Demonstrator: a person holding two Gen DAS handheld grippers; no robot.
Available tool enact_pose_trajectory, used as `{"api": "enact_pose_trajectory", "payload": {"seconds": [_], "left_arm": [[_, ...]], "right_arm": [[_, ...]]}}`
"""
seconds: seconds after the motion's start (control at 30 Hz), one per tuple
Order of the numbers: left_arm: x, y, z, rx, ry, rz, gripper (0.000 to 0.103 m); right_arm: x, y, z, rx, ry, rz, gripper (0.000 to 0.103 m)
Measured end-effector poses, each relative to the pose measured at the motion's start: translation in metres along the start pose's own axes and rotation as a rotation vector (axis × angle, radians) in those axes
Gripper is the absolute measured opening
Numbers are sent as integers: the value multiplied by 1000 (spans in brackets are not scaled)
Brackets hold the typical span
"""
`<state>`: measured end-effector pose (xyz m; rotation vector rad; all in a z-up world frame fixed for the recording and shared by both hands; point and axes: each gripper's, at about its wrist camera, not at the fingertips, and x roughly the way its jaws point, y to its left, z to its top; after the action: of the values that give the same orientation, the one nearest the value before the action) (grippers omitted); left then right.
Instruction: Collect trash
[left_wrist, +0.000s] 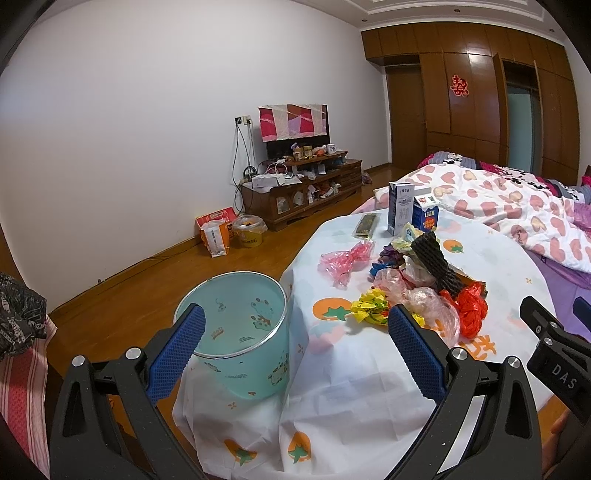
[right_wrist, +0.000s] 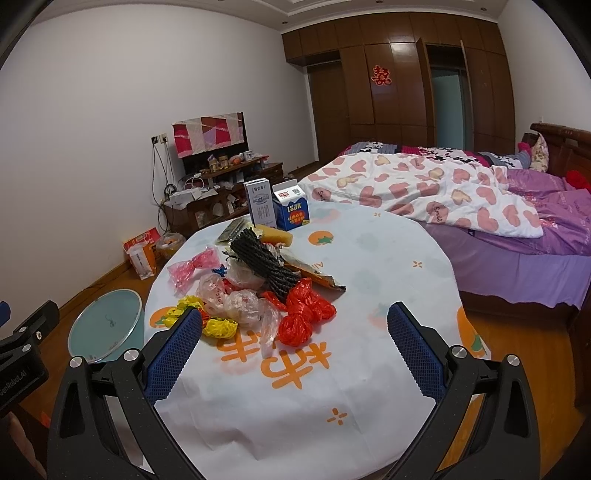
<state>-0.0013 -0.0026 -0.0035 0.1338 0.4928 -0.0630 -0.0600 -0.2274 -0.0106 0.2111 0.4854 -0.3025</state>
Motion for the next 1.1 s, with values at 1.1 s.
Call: {"api": "enact_pose_trajectory", "payload": {"seconds": [1.1], "left_arm": [[24, -4, -10, 17, 52, 23, 97]], "right_arm": [[23, -8, -3, 41, 18, -15, 98]]}}
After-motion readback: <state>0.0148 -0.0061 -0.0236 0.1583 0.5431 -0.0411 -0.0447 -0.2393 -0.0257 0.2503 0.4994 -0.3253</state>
